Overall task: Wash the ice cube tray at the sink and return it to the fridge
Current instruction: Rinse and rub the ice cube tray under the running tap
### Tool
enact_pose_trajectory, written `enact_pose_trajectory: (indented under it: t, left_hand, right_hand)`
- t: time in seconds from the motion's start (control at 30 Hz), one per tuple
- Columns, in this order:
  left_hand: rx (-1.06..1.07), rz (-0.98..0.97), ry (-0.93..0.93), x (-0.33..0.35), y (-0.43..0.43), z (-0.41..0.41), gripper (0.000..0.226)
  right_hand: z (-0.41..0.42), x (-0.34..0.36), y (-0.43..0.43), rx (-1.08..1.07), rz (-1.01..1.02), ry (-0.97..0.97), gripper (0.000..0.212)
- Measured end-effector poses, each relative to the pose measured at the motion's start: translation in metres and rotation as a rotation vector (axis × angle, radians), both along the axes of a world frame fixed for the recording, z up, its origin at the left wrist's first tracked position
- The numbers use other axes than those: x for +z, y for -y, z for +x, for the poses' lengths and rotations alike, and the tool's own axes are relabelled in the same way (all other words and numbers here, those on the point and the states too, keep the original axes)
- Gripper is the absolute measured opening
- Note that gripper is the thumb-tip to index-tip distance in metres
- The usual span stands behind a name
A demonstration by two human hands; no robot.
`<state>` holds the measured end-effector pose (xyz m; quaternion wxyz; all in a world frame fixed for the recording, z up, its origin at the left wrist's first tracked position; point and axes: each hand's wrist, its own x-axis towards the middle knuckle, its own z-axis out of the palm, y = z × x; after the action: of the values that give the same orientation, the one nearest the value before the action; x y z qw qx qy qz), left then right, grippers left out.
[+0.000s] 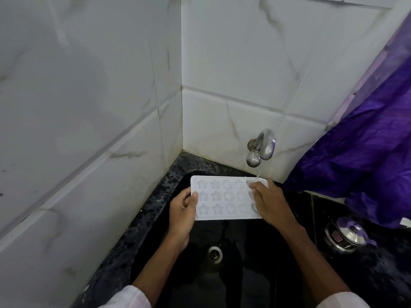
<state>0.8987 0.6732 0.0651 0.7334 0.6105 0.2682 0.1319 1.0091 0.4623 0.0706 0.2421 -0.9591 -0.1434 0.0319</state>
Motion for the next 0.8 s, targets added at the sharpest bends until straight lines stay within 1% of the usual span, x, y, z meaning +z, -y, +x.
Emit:
enact_pose_trajectory:
  t: [0.17,0.27,0.4,0.63,0.8]
  left_hand:
    - [-0.009,0.014,0.013,0.003,0.002,0.0,0.02]
    - [-0.001,0.016,0.005,0.002,0.001,-0.001,0.02]
    - [0.02,0.021,0.012,0.001,0.001,-0.003,0.021]
    - [0.087,-0.001,0.013,0.0,0.003,-0.005,0.02]
    - [0.088,0.006,0.004,0.0,0.003,-0.006,0.02]
  right_hand:
    - [0.001,0.002,-0.001,0.007,-0.029,-0.029,0.037]
    - [0.002,0.0,0.0,0.035,-0.021,-0.005,0.039]
    - [0.001,-0.002,0.004,0.072,0.005,0.035,0.035]
    - [-0.017,0.001,0.002,0.108,0.111,0.215,0.029]
    - [-0.021,-0.008,0.008,0.082,0.133,0.205,0.021]
